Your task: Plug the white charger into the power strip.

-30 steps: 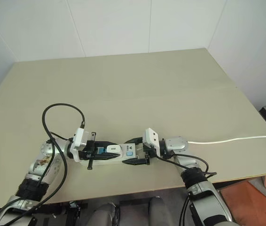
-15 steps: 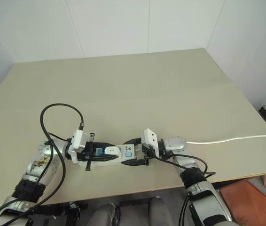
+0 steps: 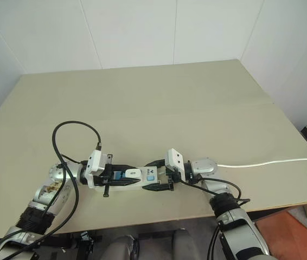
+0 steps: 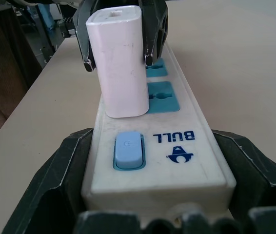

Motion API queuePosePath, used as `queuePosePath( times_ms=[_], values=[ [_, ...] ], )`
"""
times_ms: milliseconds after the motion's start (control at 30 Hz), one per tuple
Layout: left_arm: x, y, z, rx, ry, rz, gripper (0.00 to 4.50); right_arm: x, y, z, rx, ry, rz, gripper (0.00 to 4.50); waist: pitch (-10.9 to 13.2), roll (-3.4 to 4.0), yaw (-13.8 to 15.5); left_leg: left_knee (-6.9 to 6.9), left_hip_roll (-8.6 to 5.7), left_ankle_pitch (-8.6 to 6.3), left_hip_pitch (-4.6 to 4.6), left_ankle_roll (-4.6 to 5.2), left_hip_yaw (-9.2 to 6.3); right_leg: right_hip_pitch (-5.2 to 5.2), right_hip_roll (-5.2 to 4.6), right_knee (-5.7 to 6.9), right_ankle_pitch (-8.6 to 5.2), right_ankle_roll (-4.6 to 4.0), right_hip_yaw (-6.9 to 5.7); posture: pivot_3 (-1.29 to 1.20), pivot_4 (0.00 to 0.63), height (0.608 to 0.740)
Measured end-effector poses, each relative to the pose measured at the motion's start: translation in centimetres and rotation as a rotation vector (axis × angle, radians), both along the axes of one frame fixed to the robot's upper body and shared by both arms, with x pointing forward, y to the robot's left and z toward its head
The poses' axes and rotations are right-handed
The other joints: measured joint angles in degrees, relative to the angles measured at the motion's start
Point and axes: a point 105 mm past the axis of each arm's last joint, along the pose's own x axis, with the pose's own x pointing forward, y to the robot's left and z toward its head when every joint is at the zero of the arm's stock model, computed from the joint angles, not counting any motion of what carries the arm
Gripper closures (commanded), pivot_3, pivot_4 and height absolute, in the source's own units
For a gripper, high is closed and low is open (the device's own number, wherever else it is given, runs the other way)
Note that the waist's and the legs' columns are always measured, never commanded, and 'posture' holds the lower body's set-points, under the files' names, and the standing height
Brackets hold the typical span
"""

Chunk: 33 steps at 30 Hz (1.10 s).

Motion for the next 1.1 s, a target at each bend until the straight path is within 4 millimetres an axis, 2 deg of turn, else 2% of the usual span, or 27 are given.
queuePosePath(
  times_ms=[300, 367, 500, 667, 833, 933, 1100],
  values=[
    [-0.1, 0.1, 0.0, 0.001, 0.003, -0.003, 3.49, 0.0, 0.0, 0.0, 0.000, -0.002, 0.003, 1.09, 0.00, 0.00, -0.04, -0.05, 0.00, 0.00, -0.01, 0.00, 0.00, -0.02, 0.00, -0.04, 0.00, 0.00, 0.00, 0.00, 0.150, 0.740],
    [-0.2, 0.1, 0.0, 0.003, 0.003, -0.006, 2.77, 0.0, 0.0, 0.0, 0.000, -0.003, 0.004, 1.09, 0.00, 0.00, -0.06, -0.07, 0.01, 0.00, -0.01, 0.00, -0.01, -0.02, 0.00, -0.06, 0.00, 0.00, 0.01, 0.00, 0.150, 0.740],
    [-0.1, 2.1, -0.8, 0.089, 0.043, 0.016, 1.62, 0.1, -0.5, 0.0, -0.011, -0.007, -0.004, 1.09, -0.04, 0.08, -0.11, -0.14, 0.00, 0.00, 0.01, 0.00, 0.01, -0.02, 0.00, -0.09, 0.00, 0.00, 0.01, 0.00, 0.150, 0.740],
    [-0.2, 2.5, -0.7, 0.093, 0.056, 0.000, 0.04, 0.2, -0.8, 0.0, -0.011, -0.007, -0.008, 1.09, -0.05, 0.10, 0.68, -0.14, 0.02, 0.00, 0.01, 0.00, 0.02, 0.02, 0.01, -0.26, 0.06, 0.03, 0.00, 0.00, 0.150, 0.740],
    [-0.2, 2.5, -0.6, 0.080, 0.079, -0.011, 0.01, 0.2, -0.8, 0.0, -0.009, -0.007, -0.006, 1.09, -0.05, 0.10, 0.71, -0.15, 0.02, 0.00, -0.02, 0.00, 0.01, 0.01, 0.01, -0.31, 0.07, 0.02, 0.00, 0.00, 0.150, 0.740],
    [-0.1, 2.8, -0.4, 0.063, 0.098, 0.001, 0.00, 0.2, -0.9, 0.0, -0.014, -0.009, -0.006, 0.07, -0.05, 0.09, 0.71, -0.16, 0.03, 0.00, -0.04, 0.00, 0.01, 0.00, 0.02, -0.32, 0.07, 0.02, -0.01, 0.00, 0.150, 0.740],
    [0.2, 4.8, 0.3, 0.095, 0.142, 0.043, 0.00, 0.3, -1.0, 0.0, -0.023, -0.012, -0.007, 0.03, -0.01, 0.05, 0.61, -0.18, 0.05, -0.01, -0.12, 0.00, 0.01, -0.08, 0.04, -0.36, 0.07, 0.02, -0.01, 0.00, 0.150, 0.740]
  ],
)
